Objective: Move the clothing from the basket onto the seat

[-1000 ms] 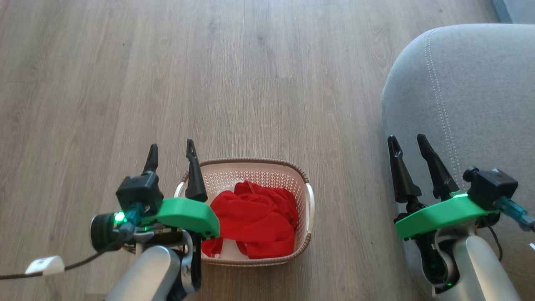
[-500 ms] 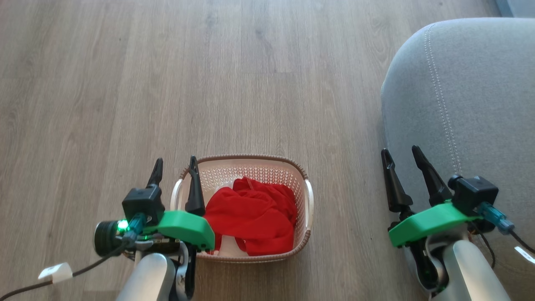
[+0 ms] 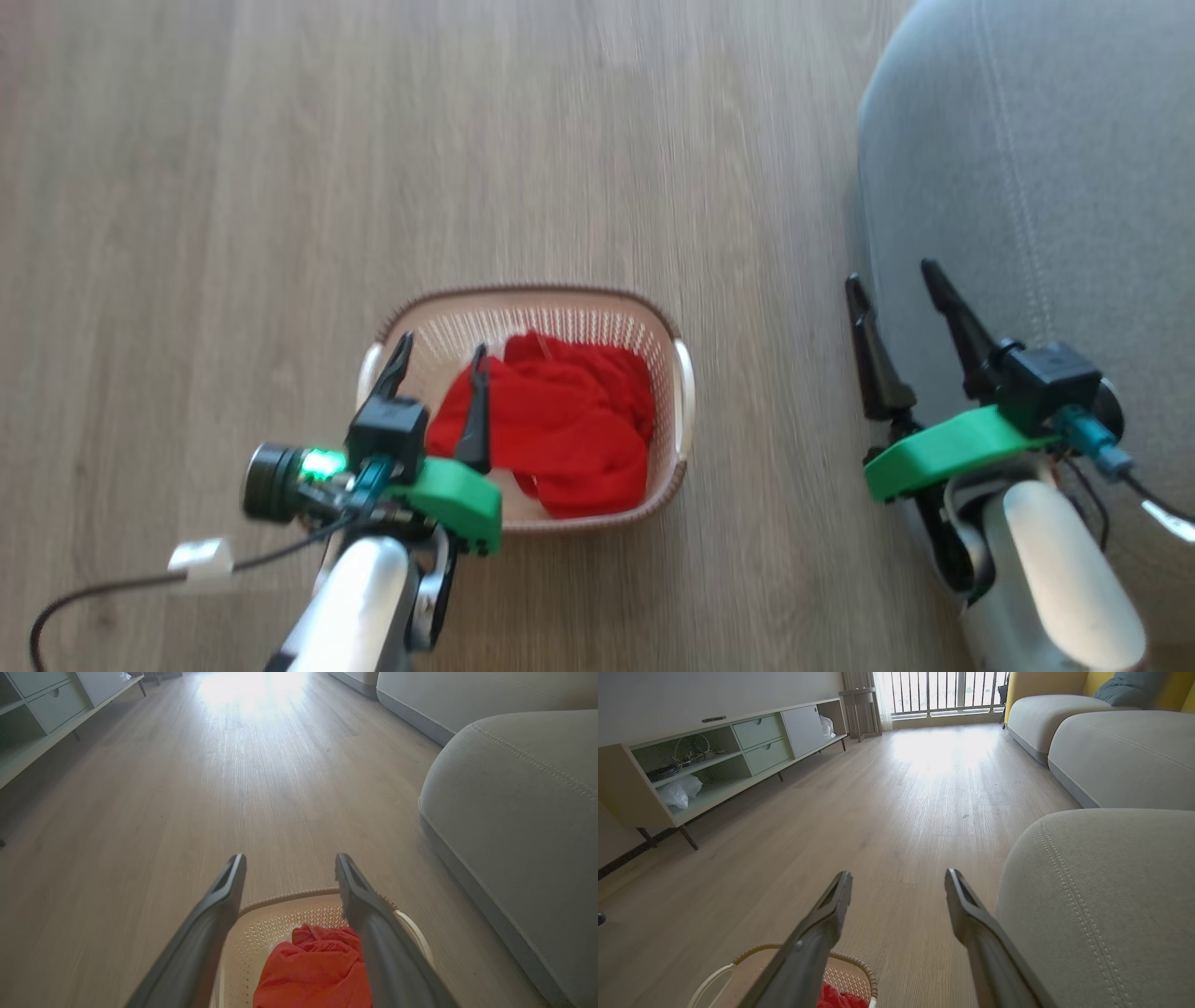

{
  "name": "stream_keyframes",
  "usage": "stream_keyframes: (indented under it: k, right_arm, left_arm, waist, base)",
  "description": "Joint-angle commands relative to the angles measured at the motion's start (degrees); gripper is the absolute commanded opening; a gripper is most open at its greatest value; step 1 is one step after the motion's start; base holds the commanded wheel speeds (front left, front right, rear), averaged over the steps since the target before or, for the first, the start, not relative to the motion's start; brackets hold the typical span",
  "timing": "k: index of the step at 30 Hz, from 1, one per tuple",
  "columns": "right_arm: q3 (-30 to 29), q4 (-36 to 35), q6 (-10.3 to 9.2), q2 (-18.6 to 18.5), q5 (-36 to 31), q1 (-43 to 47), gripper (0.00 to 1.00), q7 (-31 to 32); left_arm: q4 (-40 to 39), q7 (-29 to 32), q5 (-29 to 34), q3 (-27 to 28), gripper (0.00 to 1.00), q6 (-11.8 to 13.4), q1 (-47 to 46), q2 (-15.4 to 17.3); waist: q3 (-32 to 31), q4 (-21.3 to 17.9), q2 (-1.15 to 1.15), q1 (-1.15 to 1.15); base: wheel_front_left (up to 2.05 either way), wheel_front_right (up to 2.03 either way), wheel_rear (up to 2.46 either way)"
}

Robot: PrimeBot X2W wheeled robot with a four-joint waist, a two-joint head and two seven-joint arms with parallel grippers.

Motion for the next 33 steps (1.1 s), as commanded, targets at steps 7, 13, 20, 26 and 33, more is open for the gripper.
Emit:
stream_keyframes:
  k: [7,13,20,26,33]
  right_arm:
    - [-1.6,0.9,0.0,-0.7,0.4,-3.0,1.0,-0.5]
    - [-2.3,2.1,0.0,-0.6,1.0,-4.1,1.0,-0.5]
    - [-2.5,1.6,0.0,0.0,1.6,-5.5,1.0,-0.5]
    - [-1.4,1.0,0.0,0.6,1.9,-7.0,1.0,-0.5]
    - [1.0,0.1,0.0,1.2,3.3,-7.9,1.0,-0.5]
  left_arm:
    - [7.9,-0.7,-0.1,-1.4,1.0,-5.1,-8.5,-0.2]
    - [18.9,-0.7,2.7,-3.6,1.0,-8.7,-16.1,-0.2]
    - [32.5,-0.7,6.8,-6.9,1.0,-11.8,-26.1,0.3]
    - [44.1,-0.7,9.8,-9.6,1.0,-13.4,-36.8,1.4]
    - [53.5,0.8,13.1,-13.3,1.0,-15.8,-46.1,4.4]
  waist:
    - [11.5,-4.1,0.0,-0.01]
    - [19.1,-6.5,0.0,-0.01]
    - [27.4,-8.9,0.0,-0.01]
    - [34.5,-11.6,0.0,-0.01]
    - [39.7,-15.0,0.0,-0.01]
  base:
    - [0.0,0.0,0.0]
    - [0.0,0.0,0.0]
    - [0.0,0.0,0.0]
    - [0.0,0.0,0.0]
    - [0.0,0.0,0.0]
